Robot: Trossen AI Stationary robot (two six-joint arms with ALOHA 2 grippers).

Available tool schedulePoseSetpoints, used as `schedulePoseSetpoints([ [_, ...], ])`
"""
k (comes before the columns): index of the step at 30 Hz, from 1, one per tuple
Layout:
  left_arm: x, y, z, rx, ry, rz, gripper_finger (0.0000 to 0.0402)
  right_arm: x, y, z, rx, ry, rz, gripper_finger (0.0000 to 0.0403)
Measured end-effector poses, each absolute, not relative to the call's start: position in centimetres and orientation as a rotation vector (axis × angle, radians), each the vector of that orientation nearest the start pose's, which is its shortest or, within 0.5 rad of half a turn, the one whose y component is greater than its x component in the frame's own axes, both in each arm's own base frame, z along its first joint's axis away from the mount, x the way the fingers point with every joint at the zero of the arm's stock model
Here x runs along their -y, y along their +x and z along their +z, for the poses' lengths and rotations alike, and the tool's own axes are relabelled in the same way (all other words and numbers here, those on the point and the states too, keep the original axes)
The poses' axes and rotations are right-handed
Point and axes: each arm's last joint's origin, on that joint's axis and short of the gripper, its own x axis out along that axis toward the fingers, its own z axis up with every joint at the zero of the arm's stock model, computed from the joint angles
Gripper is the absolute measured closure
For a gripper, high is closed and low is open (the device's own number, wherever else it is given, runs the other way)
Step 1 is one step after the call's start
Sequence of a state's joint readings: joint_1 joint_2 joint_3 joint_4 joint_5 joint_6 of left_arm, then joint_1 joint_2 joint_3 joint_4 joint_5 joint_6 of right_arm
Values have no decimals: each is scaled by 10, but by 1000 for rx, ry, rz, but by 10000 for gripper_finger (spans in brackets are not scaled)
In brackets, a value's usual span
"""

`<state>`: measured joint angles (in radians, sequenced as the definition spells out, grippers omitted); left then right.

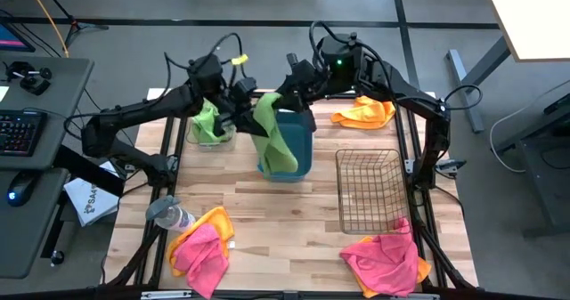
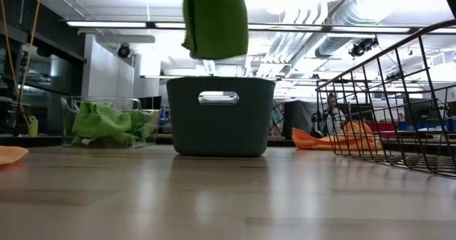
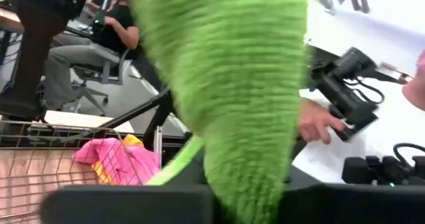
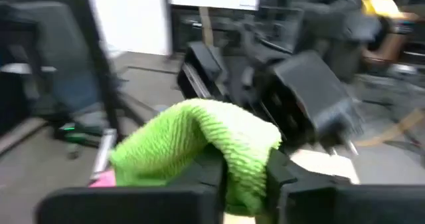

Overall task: Sort microfiber towel by color & place in baskets
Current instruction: Put the green towel into the transparent bin

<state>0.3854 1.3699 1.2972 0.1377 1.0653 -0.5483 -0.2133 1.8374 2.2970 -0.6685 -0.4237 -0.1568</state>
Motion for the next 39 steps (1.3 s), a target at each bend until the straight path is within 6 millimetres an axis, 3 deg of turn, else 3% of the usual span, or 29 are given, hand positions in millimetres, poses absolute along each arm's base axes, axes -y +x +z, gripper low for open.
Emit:
schedulePoseSetpoints([
  [5, -113, 259, 418, -122, -467, -605, 395, 68, 371, 502, -198, -123, -9, 272],
  [8, -131, 232, 422, -116, -444, -503, 397, 68, 366, 506, -205, -196, -150, 216],
  [14, -164, 175, 421, -117, -277, -93, 400, 66, 345, 522, -180, -233, -258, 150],
  [18, -178, 147, 412, -227, -128, 257, 400, 64, 333, 527, -186, -166, -264, 144],
  [22, -192, 130, 402, -326, -105, 488, 401, 62, 324, 528, -216, -121, -266, 144],
  [27, -205, 119, 389, -351, -105, 643, 401, 62, 321, 523, -270, -92, -270, 144],
  [31, -209, 122, 363, -385, -169, 699, 401, 62, 321, 522, -284, -92, -269, 144],
  [35, -201, 121, 329, -421, -276, 738, 402, 62, 321, 522, -285, -92, -269, 144],
  [39, -180, 116, 307, -354, -356, 780, 401, 62, 321, 522, -285, -92, -268, 144],
])
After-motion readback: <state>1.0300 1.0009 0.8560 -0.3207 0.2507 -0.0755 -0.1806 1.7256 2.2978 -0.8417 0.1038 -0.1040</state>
